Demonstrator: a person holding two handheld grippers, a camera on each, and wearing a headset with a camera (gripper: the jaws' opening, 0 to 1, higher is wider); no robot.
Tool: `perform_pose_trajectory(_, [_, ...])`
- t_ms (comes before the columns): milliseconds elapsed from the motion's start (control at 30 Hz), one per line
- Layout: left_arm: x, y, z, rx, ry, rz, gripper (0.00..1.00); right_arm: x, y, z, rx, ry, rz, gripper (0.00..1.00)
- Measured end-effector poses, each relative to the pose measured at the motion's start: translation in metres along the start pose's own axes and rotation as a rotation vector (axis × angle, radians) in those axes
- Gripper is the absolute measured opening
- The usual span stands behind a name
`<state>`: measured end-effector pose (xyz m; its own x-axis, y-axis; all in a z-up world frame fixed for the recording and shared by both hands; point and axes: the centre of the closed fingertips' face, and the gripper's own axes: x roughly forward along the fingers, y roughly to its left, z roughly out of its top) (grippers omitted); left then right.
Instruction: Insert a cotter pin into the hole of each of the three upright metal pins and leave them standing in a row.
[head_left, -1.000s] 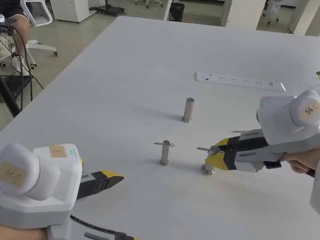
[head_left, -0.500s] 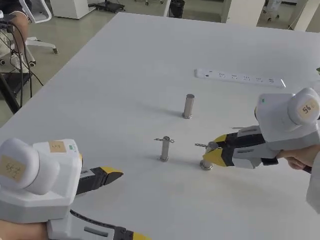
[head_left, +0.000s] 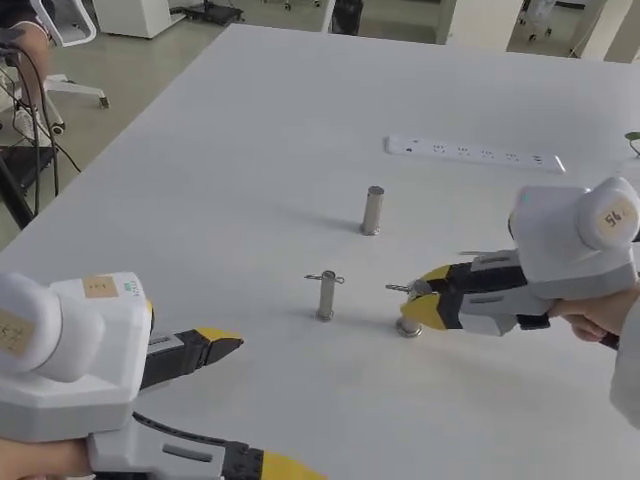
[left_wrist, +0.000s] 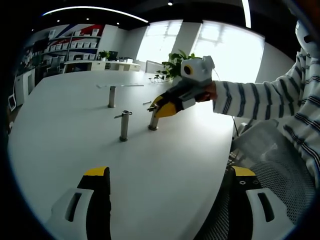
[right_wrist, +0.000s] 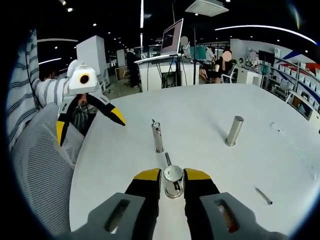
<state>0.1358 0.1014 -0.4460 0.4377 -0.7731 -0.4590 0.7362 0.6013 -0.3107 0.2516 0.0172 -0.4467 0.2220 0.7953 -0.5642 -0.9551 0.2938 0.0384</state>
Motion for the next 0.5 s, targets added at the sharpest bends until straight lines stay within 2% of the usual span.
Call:
perform_pose_trajectory(167, [0.0, 0.0, 0.002, 0.005, -0.003, 0.003, 0.98, -0.003, 0.001, 0.007, -0.038, -0.008, -0.011, 0.2])
perform_pose_trajectory(500, [-0.003, -0.001, 0.007, 0.006, -0.018, 0.013, 0.98, -0.013, 0.014, 0.015, -0.03, -0.028, -0.016, 0.38])
